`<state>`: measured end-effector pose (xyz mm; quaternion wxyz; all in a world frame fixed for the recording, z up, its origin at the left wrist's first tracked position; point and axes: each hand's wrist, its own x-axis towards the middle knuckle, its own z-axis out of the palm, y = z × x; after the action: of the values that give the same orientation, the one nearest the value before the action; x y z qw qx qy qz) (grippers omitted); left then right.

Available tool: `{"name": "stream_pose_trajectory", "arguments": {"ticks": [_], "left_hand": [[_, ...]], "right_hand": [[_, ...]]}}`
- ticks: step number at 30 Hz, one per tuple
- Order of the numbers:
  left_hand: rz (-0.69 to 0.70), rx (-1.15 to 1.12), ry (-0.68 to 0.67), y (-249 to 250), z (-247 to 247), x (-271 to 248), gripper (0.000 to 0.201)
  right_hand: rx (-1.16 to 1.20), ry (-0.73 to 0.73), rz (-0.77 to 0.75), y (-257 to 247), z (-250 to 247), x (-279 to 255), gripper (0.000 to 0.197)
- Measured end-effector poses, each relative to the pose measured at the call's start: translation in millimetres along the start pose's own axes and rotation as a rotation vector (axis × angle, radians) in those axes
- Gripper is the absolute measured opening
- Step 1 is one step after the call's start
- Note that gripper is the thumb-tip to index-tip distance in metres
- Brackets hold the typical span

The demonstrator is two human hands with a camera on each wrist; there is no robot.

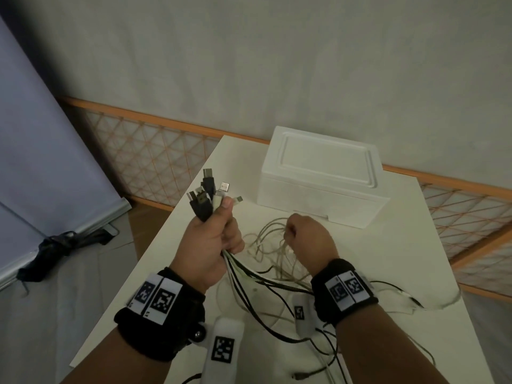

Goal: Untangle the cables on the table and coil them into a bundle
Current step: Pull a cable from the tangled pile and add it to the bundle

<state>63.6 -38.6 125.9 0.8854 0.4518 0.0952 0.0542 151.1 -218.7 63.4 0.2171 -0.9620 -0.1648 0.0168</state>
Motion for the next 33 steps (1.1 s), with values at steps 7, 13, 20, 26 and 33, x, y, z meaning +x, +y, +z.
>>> {"name": "stream_pose_trajectory", "arguments": {"ticks": [7, 13, 20, 26, 33], "left_hand": [[0.054, 0.116, -0.025, 4.5, -18.4, 8.9, 0.041], [-0.03, 0.372, 0.019, -16.8, -0.8, 32.3, 0.022], [-0.09, 0.523, -0.071, -29.7, 2.8, 33.3, 0.02], [0.029, 0.442, -0.013, -27.4, 2.3, 36.2, 0.02], [-0.006, 0.174, 0.061, -14.2, 1.9, 40.6, 0.017]], "right_hand": [[0.103, -0.005, 0.047, 9.7, -11.9, 9.9, 0.015], [0.29, 0.086, -0.161, -42.0, -44.2, -0.3, 0.009], [0.259, 0.282, -0.282, -57.1, -59.5, -14.0, 0.015], [0.65, 0.236, -0.125, -61.2, -42.2, -18.4, 0.015], [0.48, -0.269, -0.13, -37.6, -8.5, -17.9, 0.015]]}}
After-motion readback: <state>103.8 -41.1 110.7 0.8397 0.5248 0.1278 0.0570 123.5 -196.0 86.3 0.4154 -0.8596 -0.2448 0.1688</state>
